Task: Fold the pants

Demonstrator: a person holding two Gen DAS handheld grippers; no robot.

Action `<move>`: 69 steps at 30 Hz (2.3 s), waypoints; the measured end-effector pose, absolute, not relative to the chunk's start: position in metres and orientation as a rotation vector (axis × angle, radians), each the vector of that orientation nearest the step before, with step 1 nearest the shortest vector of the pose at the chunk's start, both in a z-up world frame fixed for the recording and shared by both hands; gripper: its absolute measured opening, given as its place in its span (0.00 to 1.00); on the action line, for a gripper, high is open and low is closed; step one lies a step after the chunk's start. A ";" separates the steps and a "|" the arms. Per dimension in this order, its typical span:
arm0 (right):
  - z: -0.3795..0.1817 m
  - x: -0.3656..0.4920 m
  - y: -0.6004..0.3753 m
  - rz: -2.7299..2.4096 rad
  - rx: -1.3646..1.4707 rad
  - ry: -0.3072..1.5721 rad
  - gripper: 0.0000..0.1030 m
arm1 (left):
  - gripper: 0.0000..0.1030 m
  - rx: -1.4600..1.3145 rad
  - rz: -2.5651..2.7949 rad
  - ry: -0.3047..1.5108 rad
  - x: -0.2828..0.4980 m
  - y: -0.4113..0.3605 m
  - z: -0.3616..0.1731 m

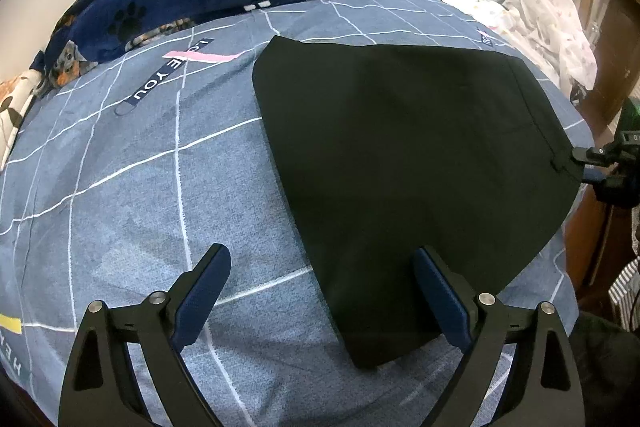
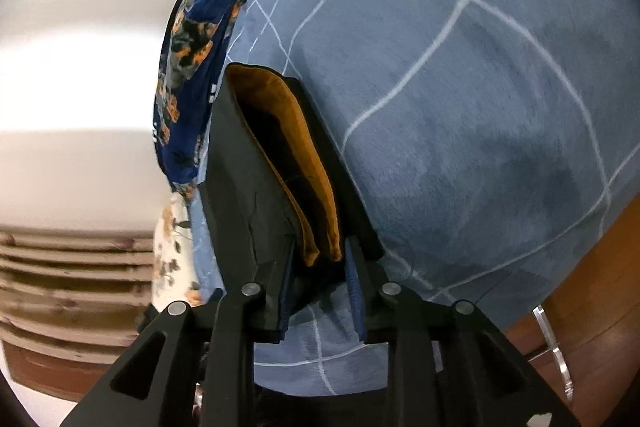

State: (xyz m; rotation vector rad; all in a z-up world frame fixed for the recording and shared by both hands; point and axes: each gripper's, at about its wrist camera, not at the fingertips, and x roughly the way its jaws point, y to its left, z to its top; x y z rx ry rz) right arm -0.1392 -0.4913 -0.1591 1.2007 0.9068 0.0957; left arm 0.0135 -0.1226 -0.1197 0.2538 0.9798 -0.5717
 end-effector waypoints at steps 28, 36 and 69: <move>-0.151 -0.066 -0.495 0.146 0.947 1.025 0.46 | 0.92 0.258 -0.568 0.976 0.013 -0.123 -0.120; -0.143 -0.042 -0.484 0.234 0.841 1.070 0.59 | 0.93 0.258 -0.567 0.981 0.016 -0.121 -0.119; -0.155 -0.008 -0.494 0.546 0.827 1.046 0.56 | 0.93 0.313 -0.656 1.053 0.052 -0.148 -0.124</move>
